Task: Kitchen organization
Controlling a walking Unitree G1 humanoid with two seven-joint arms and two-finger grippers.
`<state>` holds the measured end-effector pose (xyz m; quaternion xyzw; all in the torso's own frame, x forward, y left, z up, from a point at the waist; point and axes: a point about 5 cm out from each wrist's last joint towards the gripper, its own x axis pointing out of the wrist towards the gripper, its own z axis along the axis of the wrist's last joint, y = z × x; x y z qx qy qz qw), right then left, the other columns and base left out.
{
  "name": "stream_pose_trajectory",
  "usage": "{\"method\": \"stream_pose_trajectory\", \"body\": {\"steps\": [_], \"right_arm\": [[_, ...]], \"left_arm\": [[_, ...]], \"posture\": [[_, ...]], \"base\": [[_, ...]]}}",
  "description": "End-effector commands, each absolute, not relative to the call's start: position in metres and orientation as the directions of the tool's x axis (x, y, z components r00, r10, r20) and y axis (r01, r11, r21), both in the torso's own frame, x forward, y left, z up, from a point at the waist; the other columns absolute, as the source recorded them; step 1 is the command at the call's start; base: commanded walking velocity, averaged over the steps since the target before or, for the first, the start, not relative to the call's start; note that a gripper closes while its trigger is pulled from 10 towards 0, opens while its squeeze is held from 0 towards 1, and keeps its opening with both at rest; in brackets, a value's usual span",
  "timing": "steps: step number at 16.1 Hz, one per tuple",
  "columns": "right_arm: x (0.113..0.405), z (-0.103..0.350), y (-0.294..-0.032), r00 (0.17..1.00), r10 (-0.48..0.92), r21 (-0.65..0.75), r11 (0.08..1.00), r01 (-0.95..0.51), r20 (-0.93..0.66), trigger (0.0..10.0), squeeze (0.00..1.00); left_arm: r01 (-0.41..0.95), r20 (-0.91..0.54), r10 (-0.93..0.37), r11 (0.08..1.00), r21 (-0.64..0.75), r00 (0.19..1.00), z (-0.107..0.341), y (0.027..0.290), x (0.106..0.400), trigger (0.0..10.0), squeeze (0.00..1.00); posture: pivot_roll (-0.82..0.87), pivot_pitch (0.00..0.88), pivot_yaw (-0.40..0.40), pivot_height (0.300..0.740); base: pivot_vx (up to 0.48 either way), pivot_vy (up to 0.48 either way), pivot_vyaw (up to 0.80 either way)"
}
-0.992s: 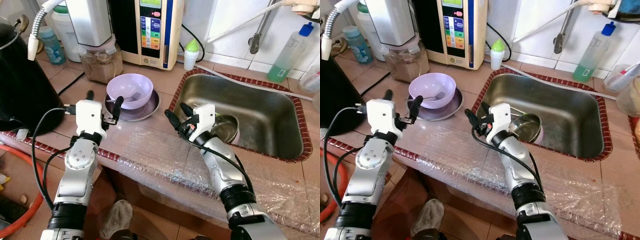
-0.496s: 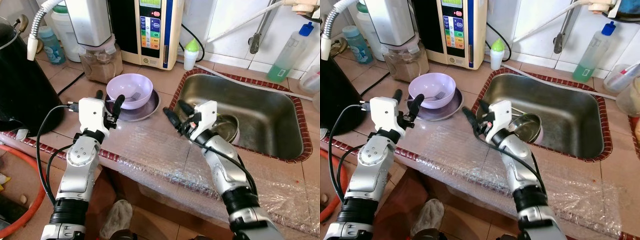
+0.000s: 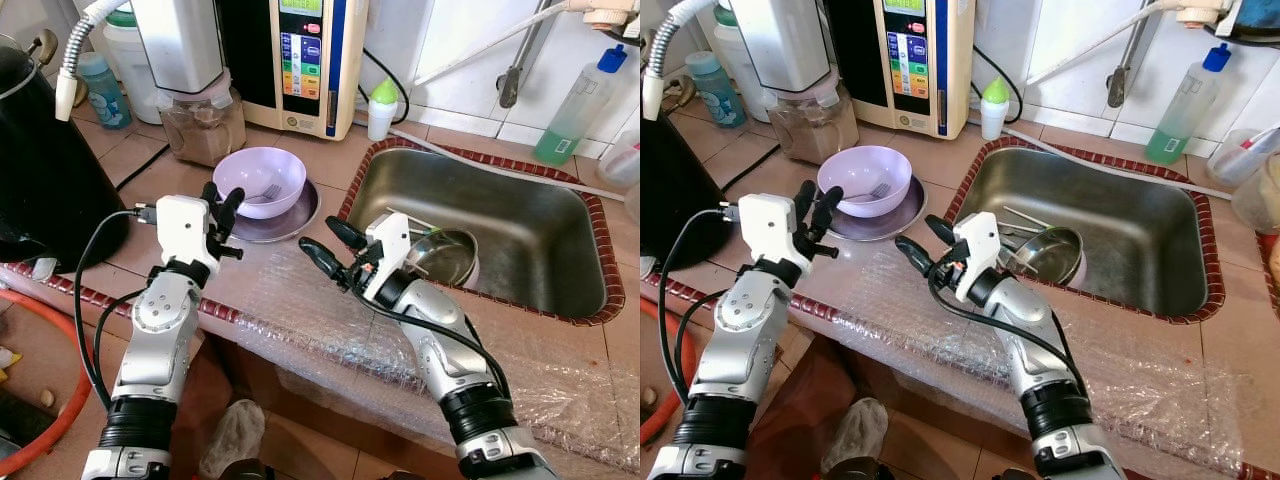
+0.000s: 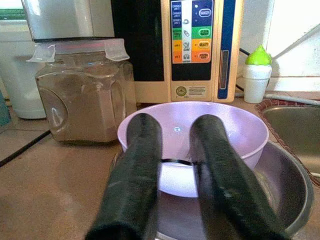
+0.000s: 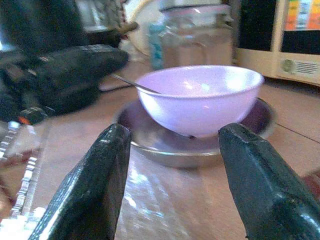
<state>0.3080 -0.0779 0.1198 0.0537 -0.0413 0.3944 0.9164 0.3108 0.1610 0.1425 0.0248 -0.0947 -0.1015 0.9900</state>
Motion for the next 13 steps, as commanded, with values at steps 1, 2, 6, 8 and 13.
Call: {"method": "stream_pose_trajectory", "body": {"steps": [1, 2, 6, 8, 13], "right_arm": [[0.309, 0.125, -0.079, 0.691, 0.710, 0.046, 0.692, -0.720, 0.134, 10.0, 0.00], [0.310, 0.124, -0.080, 0.692, 0.710, 0.084, 0.687, -0.721, 0.129, 10.0, 0.00], [0.313, 0.122, -0.081, 0.711, 0.696, 0.047, 0.711, -0.702, 0.097, 10.0, 0.00], [0.316, 0.121, -0.081, 0.739, 0.669, -0.039, 0.743, -0.668, 0.085, 10.0, 0.00], [0.316, 0.120, -0.077, 0.737, 0.673, -0.088, 0.739, -0.668, 0.059, 10.0, 0.00]], "left_arm": [[0.196, 0.181, -0.204, 0.979, 0.063, 0.962, 0.144, 0.162, 0.314, 0.0, 0.00], [0.199, 0.185, -0.207, 0.978, 0.062, 0.961, 0.145, 0.162, 0.314, 0.0, 0.00], [0.199, 0.193, -0.208, 0.978, 0.064, 0.959, 0.147, 0.163, 0.315, 0.0, 0.00], [0.197, 0.196, -0.206, 0.978, 0.065, 0.959, 0.148, 0.164, 0.316, 0.0, 0.00], [0.225, 0.265, -0.246, 0.968, 0.110, 0.932, 0.172, 0.160, 0.321, 0.0, 0.00]], "posture": [[0.06, 0.000, 0.037, 0.740], [0.07, 0.000, 0.036, 0.740], [0.07, 0.000, 0.034, 0.740], [0.07, 0.000, 0.032, 0.740], [0.07, 0.000, 0.032, 0.740]], "base": [[0.000, 0.000, 0.00], [0.000, 0.000, 0.00], [0.000, 0.000, 0.00], [0.000, 0.000, 0.00], [0.000, 0.000, 0.00]]}}
